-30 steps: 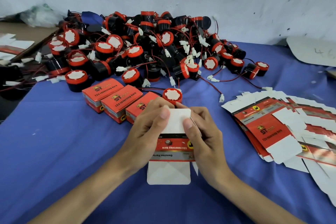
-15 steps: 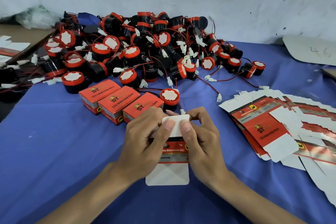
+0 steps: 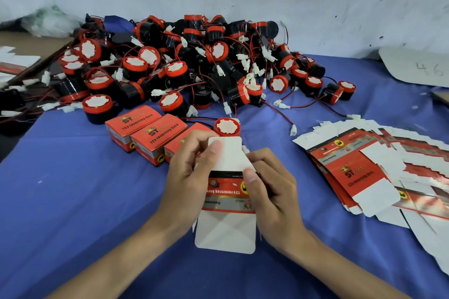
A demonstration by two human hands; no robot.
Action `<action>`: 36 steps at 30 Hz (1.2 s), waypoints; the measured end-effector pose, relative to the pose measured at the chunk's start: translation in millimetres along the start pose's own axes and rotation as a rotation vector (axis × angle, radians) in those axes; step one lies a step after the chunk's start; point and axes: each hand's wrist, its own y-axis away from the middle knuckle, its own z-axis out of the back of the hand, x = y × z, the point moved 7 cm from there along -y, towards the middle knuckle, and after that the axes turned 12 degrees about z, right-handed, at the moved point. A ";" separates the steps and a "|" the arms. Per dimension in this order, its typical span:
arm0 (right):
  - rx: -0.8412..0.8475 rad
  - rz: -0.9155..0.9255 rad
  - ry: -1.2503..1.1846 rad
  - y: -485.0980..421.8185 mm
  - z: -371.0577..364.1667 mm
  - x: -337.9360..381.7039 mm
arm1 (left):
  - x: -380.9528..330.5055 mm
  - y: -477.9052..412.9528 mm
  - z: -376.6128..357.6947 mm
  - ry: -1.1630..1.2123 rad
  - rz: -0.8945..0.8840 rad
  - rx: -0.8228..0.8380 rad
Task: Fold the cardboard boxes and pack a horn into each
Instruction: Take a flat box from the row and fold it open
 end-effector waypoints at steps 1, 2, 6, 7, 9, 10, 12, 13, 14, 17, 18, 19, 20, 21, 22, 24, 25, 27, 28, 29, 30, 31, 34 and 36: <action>-0.012 0.008 0.010 0.8 0.7 0.5 | 3.6 -1.3 -0.6 0.024 0.037 0.004; -0.018 0.000 0.018 1.9 0.8 -0.5 | 6.0 -2.2 -0.5 0.053 0.073 0.001; -0.016 -0.098 -0.062 2.5 -0.3 -7.9 | 8.8 -1.7 1.9 -0.001 0.117 -0.039; -0.003 -0.080 -0.045 1.5 -0.3 -7.3 | 8.3 -0.5 1.9 -0.020 0.108 -0.044; 0.019 -0.025 0.038 -0.2 0.6 -5.5 | 2.9 2.5 1.6 -0.077 0.037 -0.043; 0.019 -0.014 0.052 -0.4 1.2 -5.4 | -0.4 4.3 1.3 -0.120 -0.013 -0.042; 0.013 0.004 0.027 -0.5 1.9 -4.3 | -5.9 7.8 0.3 -0.205 -0.111 -0.048; 0.010 0.025 0.021 0.1 1.9 -2.9 | -8.0 9.2 0.3 -0.236 -0.146 -0.057; 0.009 0.044 0.020 0.7 2.0 -1.4 | -9.1 10.7 -0.1 -0.258 -0.166 -0.060; 0.001 0.101 0.028 -0.2 4.6 2.0 | -12.5 13.8 -3.7 -0.337 -0.193 -0.019; -0.005 0.125 0.029 -1.8 6.7 3.2 | -13.2 13.4 -5.4 -0.384 -0.197 0.016; -0.016 0.154 0.035 -4.0 10.0 4.2 | -13.1 12.0 -6.9 -0.443 -0.199 0.058; -0.026 0.188 0.046 -6.5 13.9 5.0 | -11.8 10.0 -8.3 -0.505 -0.195 0.100; -0.031 0.218 0.064 -9.4 17.5 5.6 | -8.4 7.6 -8.7 -0.553 -0.175 0.142; -0.030 0.238 0.092 -12.2 20.2 5.8 | -3.3 5.1 -9.0 -0.575 -0.133 0.187; -0.032 0.262 0.205 -15.1 23.7 4.7 | 4.9 1.7 -7.3 -0.583 -0.067 0.211; -0.054 0.273 0.287 -15.8 25.4 5.6 | 4.7 0.8 -4.7 -0.604 -0.085 0.162; -0.130 0.295 0.430 -16.3 29.7 10.6 | -2.7 0.1 2.1 -0.637 -0.181 0.000; -0.160 0.295 0.460 -15.8 30.6 12.7 | -7.7 0.5 5.9 -0.628 -0.227 -0.088; -0.163 0.273 0.450 -15.3 29.8 13.4 | -11.6 1.2 9.5 -0.607 -0.265 -0.166; -0.137 0.219 0.400 -15.4 27.0 12.6 | -14.1 2.3 12.3 -0.584 -0.293 -0.224; -0.089 0.138 0.325 -15.0 22.3 10.2 | -15.1 3.6 14.6 -0.568 -0.309 -0.268; 0.067 -0.139 0.087 -5.5 4.0 -0.2 | -17.2 6.6 14.6 -0.553 -0.362 -0.307; 0.063 -0.328 -0.218 1.2 -8.0 -4.8 | -21.7 11.6 10.1 -0.562 -0.453 -0.302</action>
